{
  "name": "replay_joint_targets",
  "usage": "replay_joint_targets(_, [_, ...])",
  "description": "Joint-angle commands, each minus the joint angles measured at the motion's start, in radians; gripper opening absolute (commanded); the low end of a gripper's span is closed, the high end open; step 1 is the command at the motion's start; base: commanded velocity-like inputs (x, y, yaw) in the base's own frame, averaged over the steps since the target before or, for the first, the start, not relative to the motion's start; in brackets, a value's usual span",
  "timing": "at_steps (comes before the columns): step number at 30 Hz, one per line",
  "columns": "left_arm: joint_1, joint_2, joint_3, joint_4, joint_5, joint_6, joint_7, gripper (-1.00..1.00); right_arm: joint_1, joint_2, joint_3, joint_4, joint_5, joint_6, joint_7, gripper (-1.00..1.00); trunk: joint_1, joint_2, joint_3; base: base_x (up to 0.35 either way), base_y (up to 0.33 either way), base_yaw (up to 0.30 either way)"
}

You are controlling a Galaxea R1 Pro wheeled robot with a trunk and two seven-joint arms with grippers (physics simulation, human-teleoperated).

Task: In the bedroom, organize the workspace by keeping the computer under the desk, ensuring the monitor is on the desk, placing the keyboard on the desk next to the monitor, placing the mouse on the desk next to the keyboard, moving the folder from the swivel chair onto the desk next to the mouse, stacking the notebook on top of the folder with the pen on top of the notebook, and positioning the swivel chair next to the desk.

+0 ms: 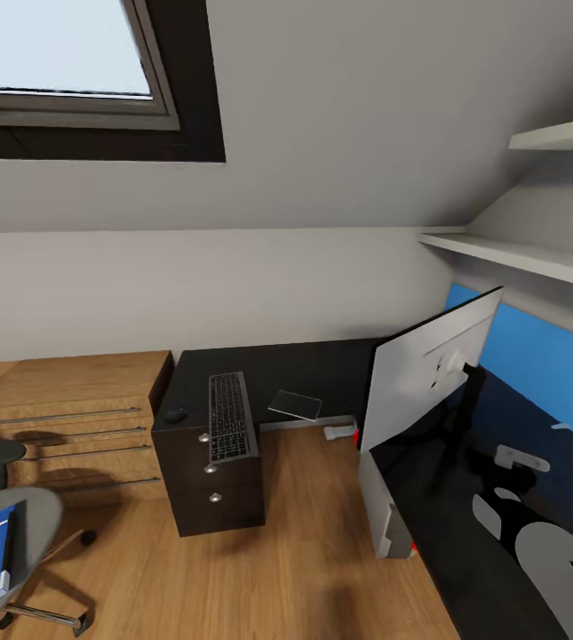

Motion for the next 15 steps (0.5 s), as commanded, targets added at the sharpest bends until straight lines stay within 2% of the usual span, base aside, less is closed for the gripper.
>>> replay_joint_targets(1, [0.000,0.000,-0.002,0.000,0.007,-0.004,0.002,1.00,-0.001,0.000,0.001,0.001,-0.011,0.001,0.003,1.00,0.000,-0.001,-0.002,0.000,-0.251,0.000])
replay_joint_targets(5, [0.000,0.000,-0.002,0.000,0.007,-0.004,0.001,1.00,-0.001,-0.002,0.001,0.001,-0.012,0.023,0.001,1.00,0.000,-0.001,-0.002,0.000,-0.121,0.000])
replay_joint_targets(11, [0.000,0.000,-0.002,0.000,0.008,-0.004,0.001,1.00,-0.001,-0.003,0.001,0.000,-0.011,0.028,0.002,1.00,0.000,-0.001,-0.002,0.002,-0.031,0.000])
replay_joint_targets(15, [0.000,0.000,-0.003,0.000,0.008,-0.004,0.001,1.00,-0.001,-0.004,0.002,0.000,-0.009,0.026,0.006,1.00,0.000,-0.001,-0.002,0.155,-0.004,0.000])
